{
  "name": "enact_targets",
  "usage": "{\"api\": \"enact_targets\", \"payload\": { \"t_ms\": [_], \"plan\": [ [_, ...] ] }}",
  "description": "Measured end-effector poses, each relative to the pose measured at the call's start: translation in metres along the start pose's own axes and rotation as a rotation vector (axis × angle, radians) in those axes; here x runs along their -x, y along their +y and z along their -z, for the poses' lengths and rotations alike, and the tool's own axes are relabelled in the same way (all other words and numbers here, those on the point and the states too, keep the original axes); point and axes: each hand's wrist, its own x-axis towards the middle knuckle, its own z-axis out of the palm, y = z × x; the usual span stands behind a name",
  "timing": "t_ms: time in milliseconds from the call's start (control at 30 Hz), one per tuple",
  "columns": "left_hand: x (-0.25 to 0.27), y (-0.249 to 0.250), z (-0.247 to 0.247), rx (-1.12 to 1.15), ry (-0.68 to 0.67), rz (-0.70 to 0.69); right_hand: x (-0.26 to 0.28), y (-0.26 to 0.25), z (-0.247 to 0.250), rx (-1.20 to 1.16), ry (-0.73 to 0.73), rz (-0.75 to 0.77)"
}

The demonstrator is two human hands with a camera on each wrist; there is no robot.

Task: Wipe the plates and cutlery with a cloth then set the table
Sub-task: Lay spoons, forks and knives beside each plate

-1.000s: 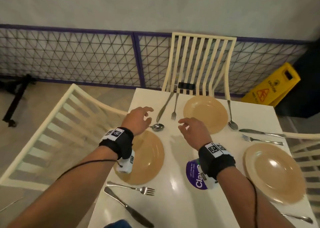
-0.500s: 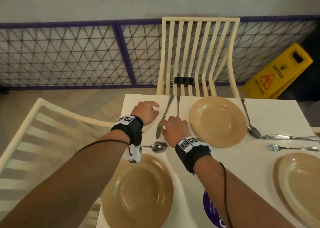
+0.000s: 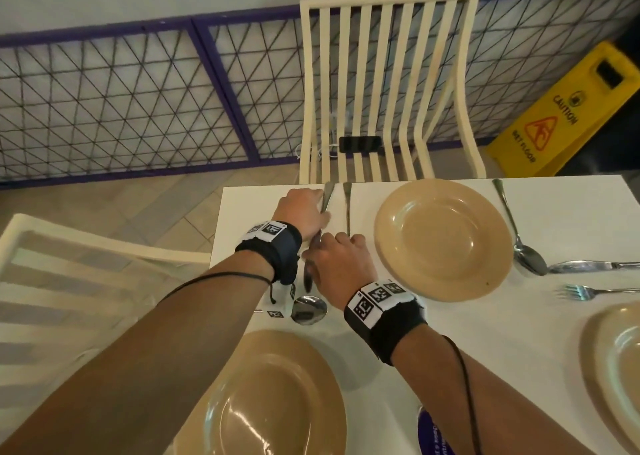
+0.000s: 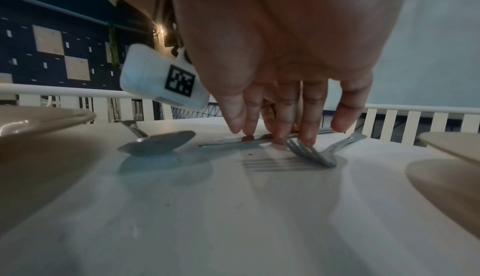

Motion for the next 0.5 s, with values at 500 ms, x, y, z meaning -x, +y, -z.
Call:
{"api": "enact_targets", "payload": {
  "t_ms": [500],
  "plan": [
    [0.0027,-0.0043,-0.0088,-0.004,0.065,-0.008,0.0073,0.0034,0.0009,0.006,0.013,0.015]
  ]
}}
